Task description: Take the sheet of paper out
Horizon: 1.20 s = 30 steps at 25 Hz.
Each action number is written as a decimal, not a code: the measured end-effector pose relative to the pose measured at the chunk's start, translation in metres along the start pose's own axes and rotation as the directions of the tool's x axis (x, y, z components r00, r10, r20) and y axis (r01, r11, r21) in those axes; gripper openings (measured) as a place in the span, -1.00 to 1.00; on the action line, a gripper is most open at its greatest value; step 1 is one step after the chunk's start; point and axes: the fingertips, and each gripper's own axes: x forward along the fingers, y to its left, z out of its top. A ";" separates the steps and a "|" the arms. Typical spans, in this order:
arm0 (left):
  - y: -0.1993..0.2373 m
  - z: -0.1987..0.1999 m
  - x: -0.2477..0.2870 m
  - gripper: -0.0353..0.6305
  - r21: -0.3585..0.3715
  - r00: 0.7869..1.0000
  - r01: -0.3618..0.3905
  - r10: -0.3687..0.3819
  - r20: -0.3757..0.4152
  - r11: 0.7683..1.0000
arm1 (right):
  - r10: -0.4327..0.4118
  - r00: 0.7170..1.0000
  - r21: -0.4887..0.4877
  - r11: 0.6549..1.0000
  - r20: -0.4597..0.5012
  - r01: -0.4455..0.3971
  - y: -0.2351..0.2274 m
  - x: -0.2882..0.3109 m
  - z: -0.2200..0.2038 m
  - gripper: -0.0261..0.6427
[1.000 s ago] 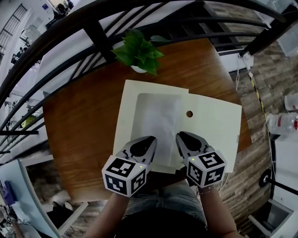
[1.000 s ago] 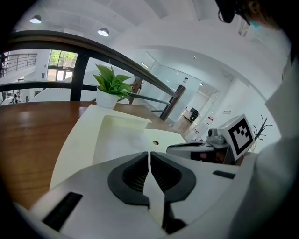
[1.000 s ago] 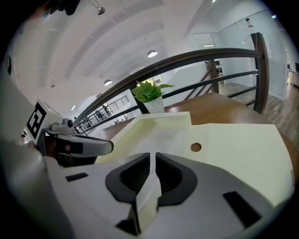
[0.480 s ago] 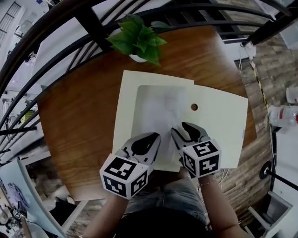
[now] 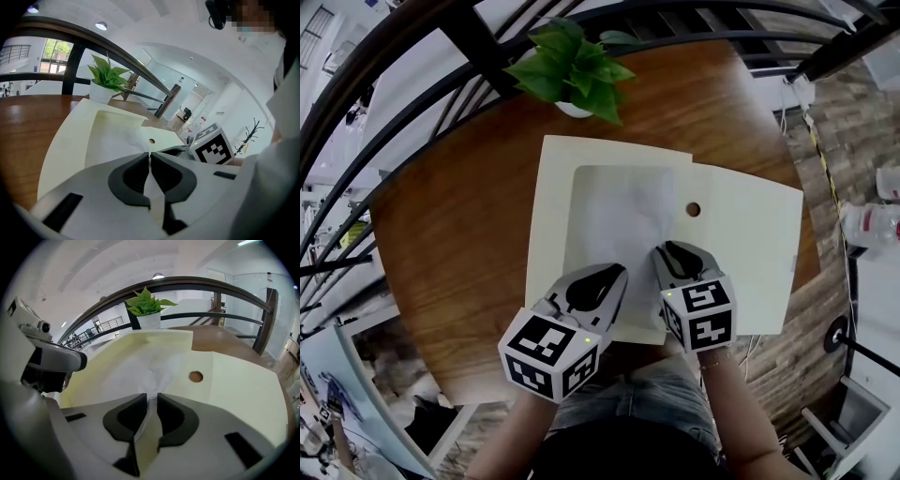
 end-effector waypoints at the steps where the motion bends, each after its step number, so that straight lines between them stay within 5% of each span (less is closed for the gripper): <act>1: -0.001 0.000 0.001 -0.81 0.002 1.000 0.005 -0.005 -0.001 1.000 | -0.005 1.000 -0.005 1.000 0.004 0.005 -0.001 0.000 0.000 -0.68; 10: -0.001 0.001 0.006 -0.81 0.007 1.000 0.020 -0.020 -0.004 1.000 | -0.022 1.000 -0.051 0.998 0.002 0.022 -0.005 0.000 0.000 -0.82; 15: -0.001 0.000 0.007 -0.81 0.011 1.000 0.028 -0.027 -0.005 1.000 | 0.026 0.999 0.050 0.998 0.028 -0.028 -0.010 0.000 -0.001 -0.84; 20: -0.002 -0.002 0.006 -0.81 0.014 0.999 0.039 -0.039 -0.012 0.999 | 0.062 0.994 0.252 0.964 0.090 -0.083 -0.018 -0.014 -0.009 -0.84; 30: -0.009 -0.007 0.011 -0.81 0.061 0.997 0.062 -0.059 -0.050 0.996 | 0.021 0.988 0.304 0.950 0.153 -0.068 -0.021 -0.040 -0.006 -0.84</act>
